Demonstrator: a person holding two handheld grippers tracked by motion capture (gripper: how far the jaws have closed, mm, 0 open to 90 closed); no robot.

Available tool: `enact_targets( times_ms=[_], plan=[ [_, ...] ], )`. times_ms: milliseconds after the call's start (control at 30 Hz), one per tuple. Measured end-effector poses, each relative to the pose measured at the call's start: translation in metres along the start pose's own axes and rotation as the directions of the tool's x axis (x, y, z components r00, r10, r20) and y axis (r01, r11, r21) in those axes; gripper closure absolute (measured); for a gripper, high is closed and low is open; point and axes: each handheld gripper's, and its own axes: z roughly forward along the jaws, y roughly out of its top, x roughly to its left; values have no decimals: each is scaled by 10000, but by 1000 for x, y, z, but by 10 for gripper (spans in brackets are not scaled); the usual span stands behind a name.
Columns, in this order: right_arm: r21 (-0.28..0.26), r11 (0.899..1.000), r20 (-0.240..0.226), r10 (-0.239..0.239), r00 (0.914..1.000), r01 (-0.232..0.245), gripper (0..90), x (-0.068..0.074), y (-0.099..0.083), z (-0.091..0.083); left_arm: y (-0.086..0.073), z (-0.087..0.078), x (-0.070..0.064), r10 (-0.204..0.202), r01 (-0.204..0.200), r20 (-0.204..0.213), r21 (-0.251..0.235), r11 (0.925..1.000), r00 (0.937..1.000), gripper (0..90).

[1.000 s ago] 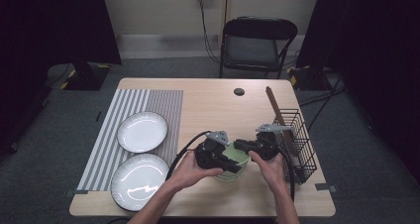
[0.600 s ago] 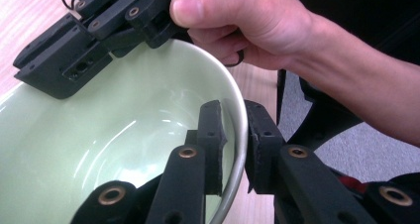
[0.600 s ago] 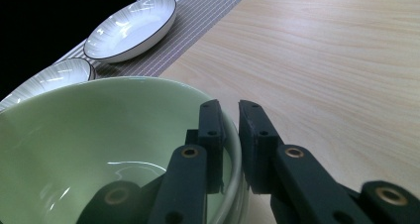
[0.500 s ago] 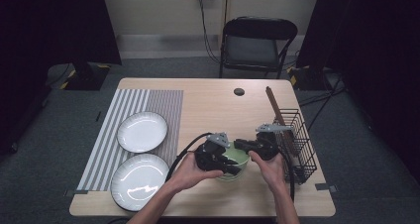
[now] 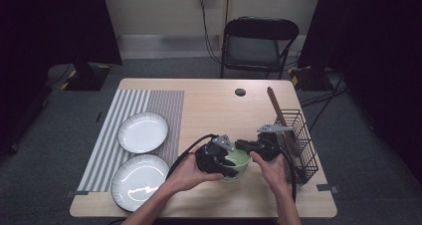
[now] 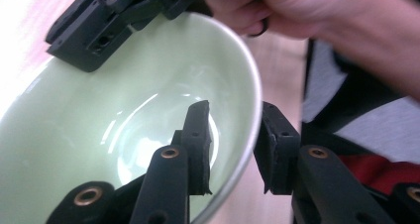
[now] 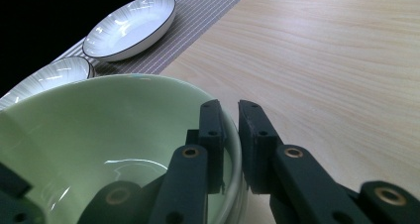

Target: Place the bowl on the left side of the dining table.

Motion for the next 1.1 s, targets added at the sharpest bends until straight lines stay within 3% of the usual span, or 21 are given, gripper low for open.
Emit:
enact_targets(
  times_ms=[167, 300, 600, 967, 1100],
  plan=[
    [-4, 10000, -10, -56, 10000, 56, 817, 0, 0, 0, 6, 3, -1, 173, -173, 13, 559, 9983, 9998, 704],
    [2, 10000, -48, -15, 10000, 15, 815, -1, 0, 0, 10, 10, -2, 460, -457, 6, 1208, 9916, 9989, 723],
    [-5, 10000, -57, -1, 10000, 1, 818, -1, 0, 0, 12, 13, 0, 354, -405, 554, 921, 9949, 9978, 830],
    [-40, 9999, -56, -93, 9999, 92, 810, -1, 1, 0, 7, 12, 2, 200, -229, 703, 406, 9989, 9973, 831],
    [-150, 9999, -86, 13, 10000, -15, 753, -3, 2, -1, 7, 10, 3, 118, -136, 774, 226, 9997, 9969, 834]
  ],
)
